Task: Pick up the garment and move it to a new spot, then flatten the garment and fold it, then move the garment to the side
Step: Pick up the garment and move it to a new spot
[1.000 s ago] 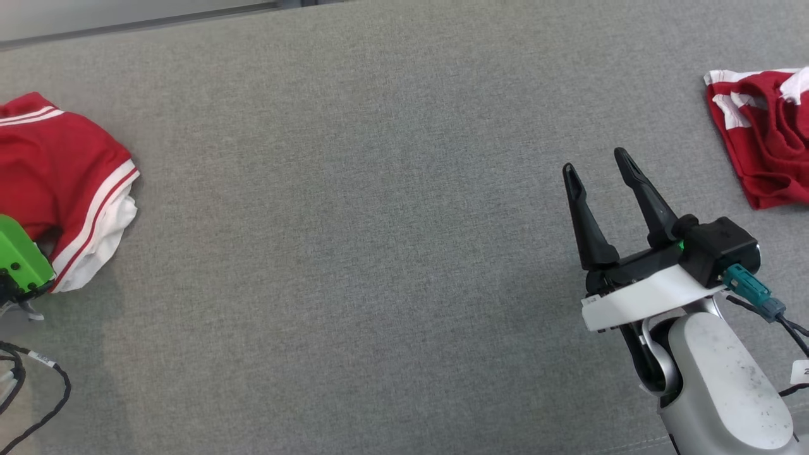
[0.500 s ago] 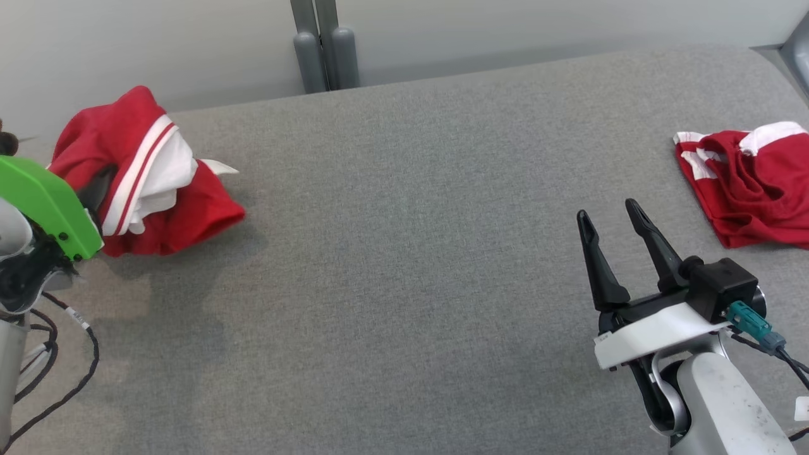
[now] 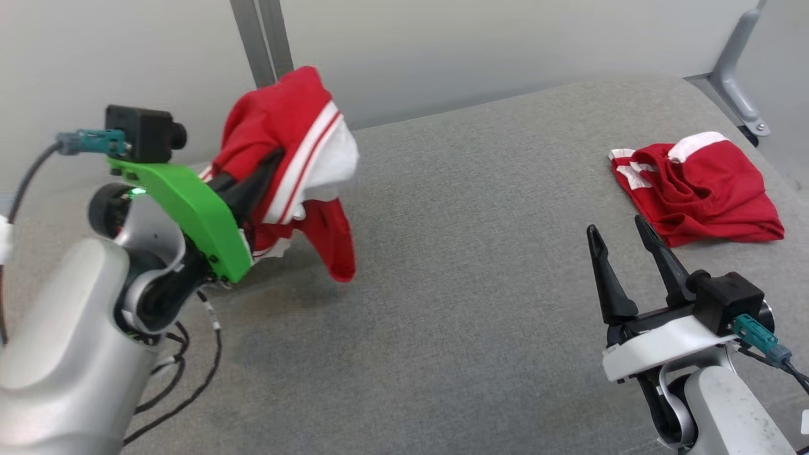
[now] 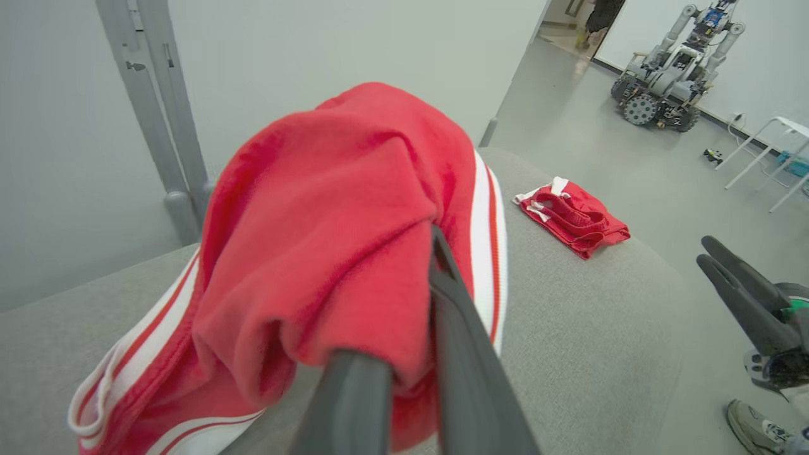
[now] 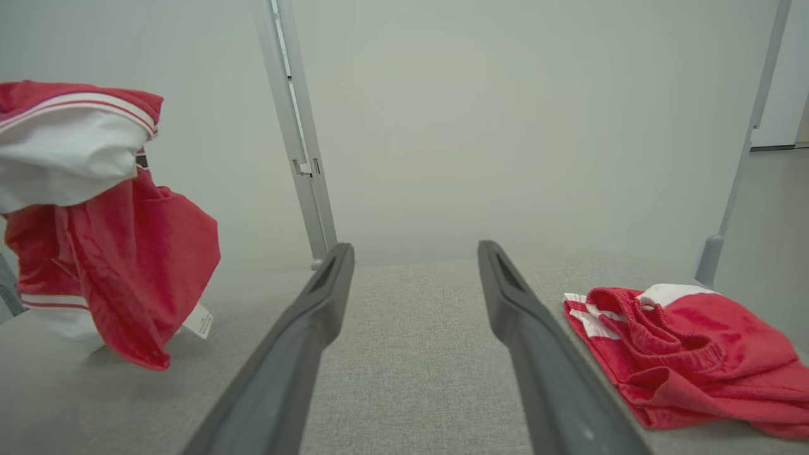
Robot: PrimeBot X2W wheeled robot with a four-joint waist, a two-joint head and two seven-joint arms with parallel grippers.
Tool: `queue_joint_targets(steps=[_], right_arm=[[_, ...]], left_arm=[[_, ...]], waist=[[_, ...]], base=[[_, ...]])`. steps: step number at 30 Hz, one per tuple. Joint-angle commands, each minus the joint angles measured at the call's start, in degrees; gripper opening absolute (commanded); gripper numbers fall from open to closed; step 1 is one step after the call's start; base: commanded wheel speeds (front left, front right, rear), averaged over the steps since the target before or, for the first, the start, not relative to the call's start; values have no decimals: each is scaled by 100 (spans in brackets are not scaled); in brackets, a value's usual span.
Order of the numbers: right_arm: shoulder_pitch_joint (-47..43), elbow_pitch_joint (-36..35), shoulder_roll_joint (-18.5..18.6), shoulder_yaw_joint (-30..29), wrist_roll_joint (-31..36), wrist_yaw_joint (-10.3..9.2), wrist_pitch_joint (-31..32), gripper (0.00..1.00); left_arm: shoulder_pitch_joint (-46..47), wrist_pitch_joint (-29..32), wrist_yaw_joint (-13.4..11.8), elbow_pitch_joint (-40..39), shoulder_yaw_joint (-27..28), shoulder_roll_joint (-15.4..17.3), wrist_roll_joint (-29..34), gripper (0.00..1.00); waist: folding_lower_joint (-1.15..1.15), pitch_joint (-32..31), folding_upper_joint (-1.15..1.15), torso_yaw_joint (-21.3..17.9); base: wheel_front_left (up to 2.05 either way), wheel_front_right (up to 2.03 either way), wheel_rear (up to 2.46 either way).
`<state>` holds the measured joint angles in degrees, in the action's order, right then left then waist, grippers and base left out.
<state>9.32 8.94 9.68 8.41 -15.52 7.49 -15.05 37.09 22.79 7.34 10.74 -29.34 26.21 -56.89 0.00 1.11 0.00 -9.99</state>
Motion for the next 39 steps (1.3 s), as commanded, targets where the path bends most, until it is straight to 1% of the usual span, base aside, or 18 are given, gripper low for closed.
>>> queue_joint_targets(steps=[1, 4, 7, 11, 14, 16, 17, 18, 19, 21, 24, 28, 32, 36, 39], right_arm=[[-64, -11, 13, -6, -10, 1, -17, 100], [-69, -14, 17, -13, -20, 1, -16, 100], [-75, -14, 6, -4, -35, 1, -16, 100], [-26, 6, -32, 61, -55, 1, -17, 100], [3, 32, -31, 78, -63, 1, -17, 100], [15, 43, -34, 58, -72, 1, -16, 100], [10, 62, -36, 50, -77, 1, -17, 100], [8, 78, -40, 47, -82, 1, -17, 100], [15, 86, -46, 42, -94, 1, -16, 100], [33, 94, -59, 23, -96, 1, -17, 100], [8, 99, -46, 10, -81, 1, -17, 100], [-42, 106, -27, -4, -69, 1, -17, 100], [-121, 95, -23, -32, -52, 1, -16, 100], [-203, 66, 1, -64, -41, 1, -16, 100], [-240, 22, 8, -116, -26, 1, -17, 100]], left_arm=[[-102, -71, 22, -86, -72, -98, 15, 0], [-183, -227, 20, -189, -318, -330, 147, 0], [-289, -429, 20, -121, -561, -583, 293, 0], [-474, -785, 20, 155, -861, -885, 431, 0], [-609, -1072, 19, 505, -1141, -982, 608, 0], [-695, -1290, 20, 784, -1274, -1122, 540, 0], [-707, -1380, 20, 909, -1336, -1171, 545, 17], [-720, -1508, 20, 1078, -1421, -1210, 579, 76], [-728, -1664, 19, 1244, -1456, -1259, 589, 100], [-723, -1906, 19, 1508, -1558, -1374, 596, 100], [-637, -2215, 19, 1753, -1703, -1454, 665, 100], [-565, -2550, 19, 1915, -1815, -1383, 804, 100], [-594, -2867, -37, 1854, -1715, -1258, 887, 100], [-683, -3216, -317, 1609, -1507, -1001, 986, 100], [-814, -3471, -635, 1329, -1255, -740, 1043, 100]], waist=[[0, -42, 0, -247], [0, -20, 0, -406], [0, 5, 0, -524], [0, 56, 0, -680], [0, 107, 0, -736], [0, 158, 0, -729], [0, 172, 0, -718], [0, 193, 0, -699], [0, 211, 0, -673], [0, 240, 0, -606], [0, 240, 0, -462], [0, 158, 0, -233], [0, 37, 0, 30], [0, -65, 0, 271], [0, -118, 0, 444]], base=[[0, 0, 0], [0, 0, 0], [0, 0, 0], [0, 0, 0], [0, 0, 0], [0, 0, 0], [0, 0, 0], [0, 0, 0], [0, 0, 0], [0, 0, 0], [0, 0, 0], [0, 0, 0], [0, 0, 0], [0, 0, 0], [0, 0, 0]])
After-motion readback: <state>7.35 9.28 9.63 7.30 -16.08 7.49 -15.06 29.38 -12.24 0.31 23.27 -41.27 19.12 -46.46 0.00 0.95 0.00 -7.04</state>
